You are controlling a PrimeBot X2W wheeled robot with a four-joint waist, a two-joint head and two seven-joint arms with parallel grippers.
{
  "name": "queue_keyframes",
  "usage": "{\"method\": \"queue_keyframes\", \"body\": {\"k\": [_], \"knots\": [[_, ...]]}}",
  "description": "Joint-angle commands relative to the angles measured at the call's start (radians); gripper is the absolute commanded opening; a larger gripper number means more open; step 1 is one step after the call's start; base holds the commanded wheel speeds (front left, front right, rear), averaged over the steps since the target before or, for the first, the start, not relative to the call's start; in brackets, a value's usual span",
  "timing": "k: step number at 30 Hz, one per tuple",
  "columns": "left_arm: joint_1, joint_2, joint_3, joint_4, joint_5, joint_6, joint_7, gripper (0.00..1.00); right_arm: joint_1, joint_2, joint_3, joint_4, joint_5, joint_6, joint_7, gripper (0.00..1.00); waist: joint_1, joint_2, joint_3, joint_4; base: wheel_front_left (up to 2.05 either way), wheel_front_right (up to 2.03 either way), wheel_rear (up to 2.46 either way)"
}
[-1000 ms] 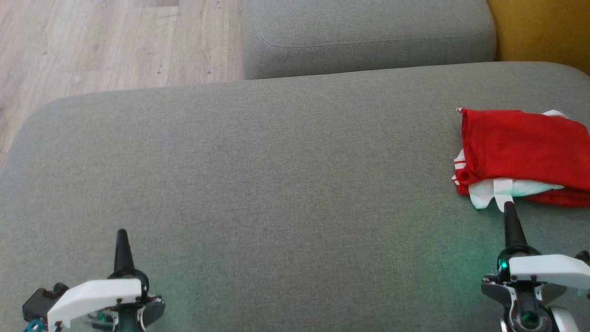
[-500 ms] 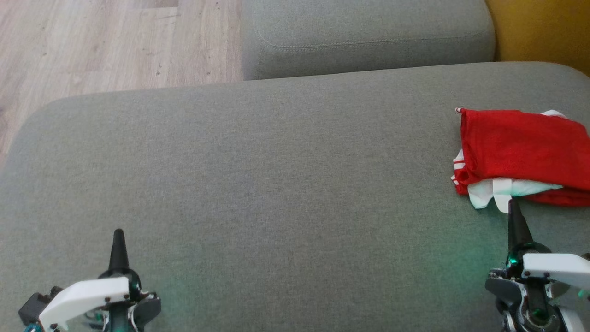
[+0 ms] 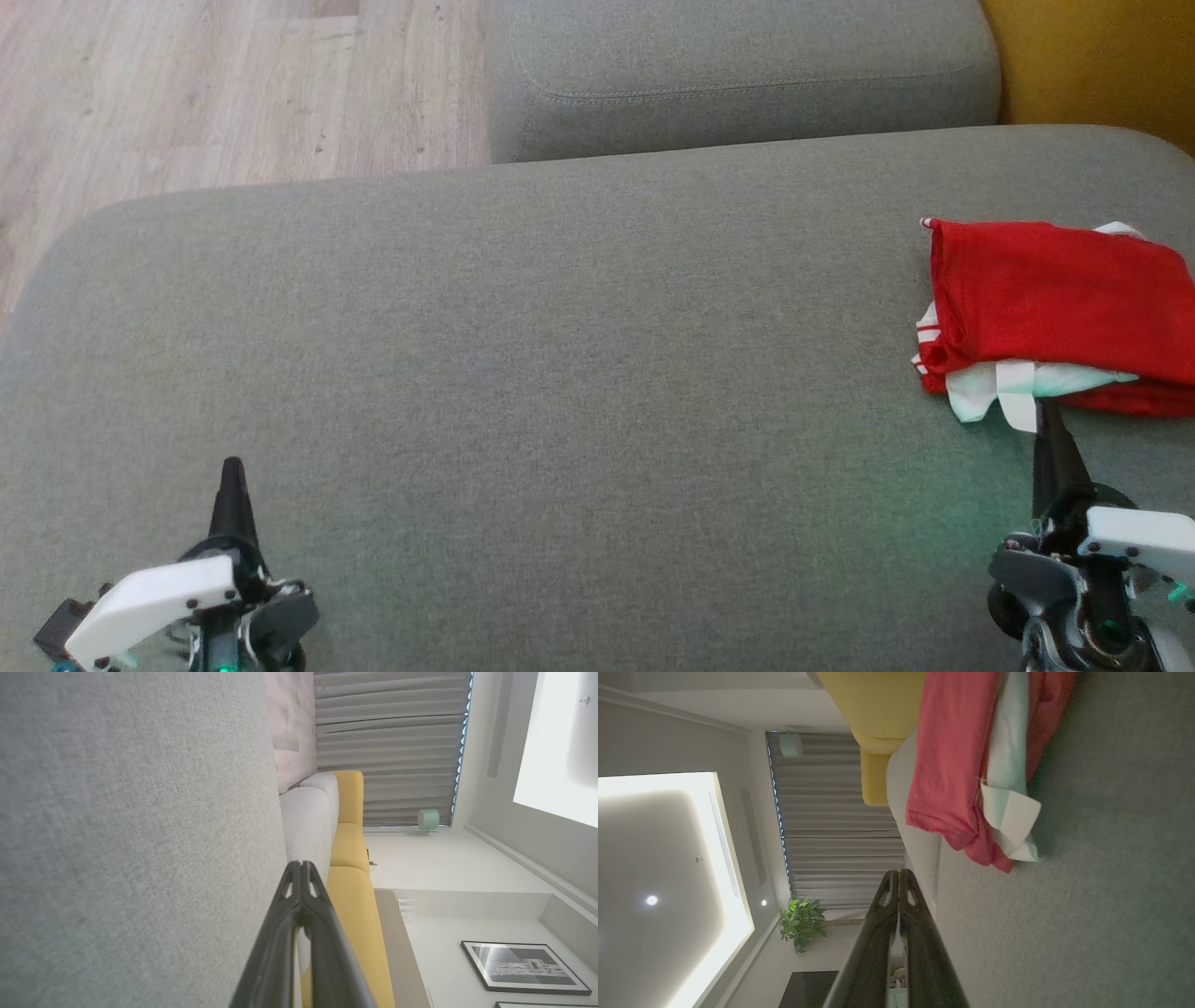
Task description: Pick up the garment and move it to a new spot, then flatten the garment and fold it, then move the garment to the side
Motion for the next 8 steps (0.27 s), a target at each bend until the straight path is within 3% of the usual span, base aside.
{"method": "queue_keyframes", "body": {"k": [1, 8], "knots": [[-0.051, 0.006, 0.042, -0.037, -0.03, -0.008, 0.013, 0.0, -0.054, -0.013, 0.014, -0.041, 0.038, 0.003, 0.012, 0.0, 0.0, 0.0, 0.0, 0.0, 0.0, 0.0, 0.0], [-0.051, 0.006, 0.044, -0.037, -0.038, -0.009, 0.015, 0.0, -0.055, -0.012, 0.012, -0.042, 0.047, 0.003, 0.015, 0.0, 0.0, 0.0, 0.0, 0.0, 0.0, 0.0, 0.0]]}}
